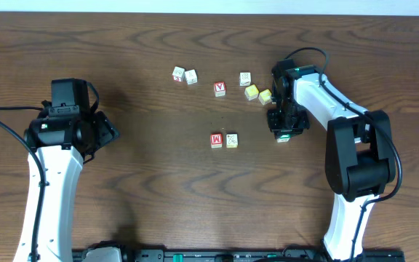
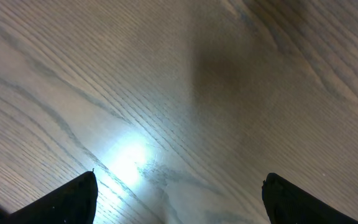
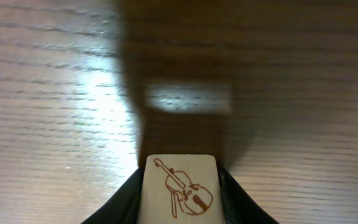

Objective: Lift 3 blocks

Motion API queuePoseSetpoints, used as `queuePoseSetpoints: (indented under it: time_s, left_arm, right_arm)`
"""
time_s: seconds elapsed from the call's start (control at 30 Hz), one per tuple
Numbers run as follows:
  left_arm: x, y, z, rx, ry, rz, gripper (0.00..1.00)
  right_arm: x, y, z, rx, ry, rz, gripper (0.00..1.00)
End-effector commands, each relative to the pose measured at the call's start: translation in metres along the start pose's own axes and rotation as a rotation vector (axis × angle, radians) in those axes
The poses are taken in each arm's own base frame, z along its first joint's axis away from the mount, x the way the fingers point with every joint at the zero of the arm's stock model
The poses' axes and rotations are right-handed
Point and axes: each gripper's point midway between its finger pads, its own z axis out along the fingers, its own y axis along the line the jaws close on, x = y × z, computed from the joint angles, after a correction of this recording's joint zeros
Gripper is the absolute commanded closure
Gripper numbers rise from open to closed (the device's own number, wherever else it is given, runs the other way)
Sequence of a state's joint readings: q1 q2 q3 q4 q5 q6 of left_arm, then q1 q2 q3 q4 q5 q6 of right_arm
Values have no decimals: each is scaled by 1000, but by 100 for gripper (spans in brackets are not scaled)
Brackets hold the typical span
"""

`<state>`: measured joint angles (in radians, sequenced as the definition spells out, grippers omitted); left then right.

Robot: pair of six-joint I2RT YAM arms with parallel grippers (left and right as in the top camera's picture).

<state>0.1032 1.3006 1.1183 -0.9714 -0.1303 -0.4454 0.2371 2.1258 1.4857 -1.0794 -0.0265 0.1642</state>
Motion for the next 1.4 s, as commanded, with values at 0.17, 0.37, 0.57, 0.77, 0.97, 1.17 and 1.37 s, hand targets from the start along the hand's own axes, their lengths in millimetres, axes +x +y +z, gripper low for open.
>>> queuePoseSetpoints:
  time_s: [0.17, 0.37, 0.57, 0.77, 0.97, 1.17, 1.37]
  left_arm:
    - [-1, 2, 0, -11, -2, -9, 15]
    - [-1, 2, 0, -11, -2, -9, 15]
    - [-1, 2, 0, -11, -2, -9, 15]
    - [-1, 2, 0, -11, -2, -9, 14]
    - [-1, 2, 0, -11, -2, -9, 15]
    - [-1, 2, 0, -11, -2, -9, 15]
    - [-1, 2, 0, -11, -2, -9, 15]
  right_arm:
    - [0, 38, -14, -218, 30, -8, 71]
    - [-6, 69, -28, -373, 14, -24, 69]
    - [-7, 87, -27, -367, -6, -52, 69]
    - [-2, 96, -20, -267, -10, -42, 70]
    - [4, 106, -16, -199, -15, -45, 70]
    - [7, 103, -13, -144, -17, -24, 70]
    - [12, 102, -9, -137, 1, -8, 69]
